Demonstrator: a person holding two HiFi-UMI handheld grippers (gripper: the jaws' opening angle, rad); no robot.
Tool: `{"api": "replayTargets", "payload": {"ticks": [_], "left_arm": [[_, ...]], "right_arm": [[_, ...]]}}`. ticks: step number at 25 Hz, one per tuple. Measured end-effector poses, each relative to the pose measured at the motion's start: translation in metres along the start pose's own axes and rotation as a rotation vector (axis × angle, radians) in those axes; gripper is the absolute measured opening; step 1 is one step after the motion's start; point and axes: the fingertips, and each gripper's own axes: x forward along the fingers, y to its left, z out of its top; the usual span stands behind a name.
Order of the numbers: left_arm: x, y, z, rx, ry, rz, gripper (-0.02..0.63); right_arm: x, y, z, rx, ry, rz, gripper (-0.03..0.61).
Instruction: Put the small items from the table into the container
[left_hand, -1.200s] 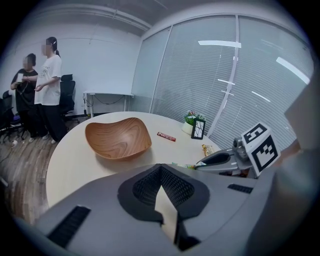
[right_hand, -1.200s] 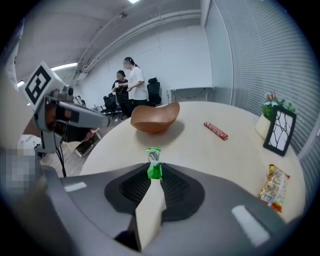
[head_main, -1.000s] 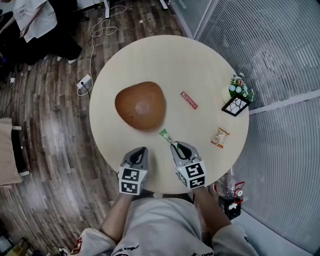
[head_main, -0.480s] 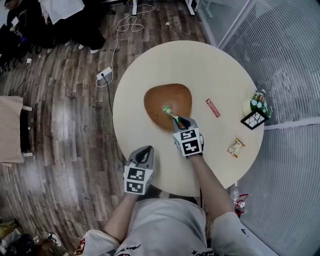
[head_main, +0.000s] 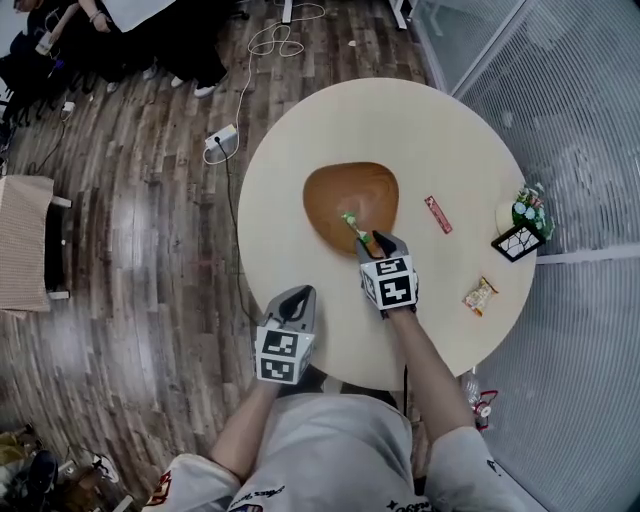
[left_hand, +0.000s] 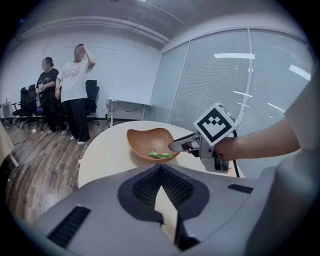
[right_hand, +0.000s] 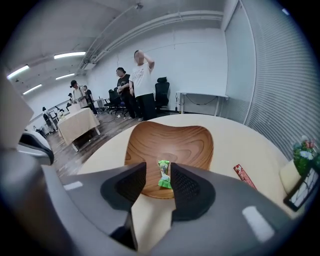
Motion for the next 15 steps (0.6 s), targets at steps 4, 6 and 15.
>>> {"api": "replayTargets", "payload": {"ticks": [4,6,15], "left_arm": [[0.005,-0.019,0.004,0.033,-0.013,-0.038,0.005],[0.011,-0.03,0.005,0.05,-0.011,-0.057,0.005],[0.042,-0.101,0.003,0.124,0.018,-0.166,0.005]], "right_arm": [[-0.045,0.009,0.0,0.011,-0.09,-0.007,0.124],[-0.071,0.01,-0.007,0.038,-0.131,-0.016,0.123],[-0.171,-0.021,-0.089,0.266,-0.228,-0.199,0.002]]}}
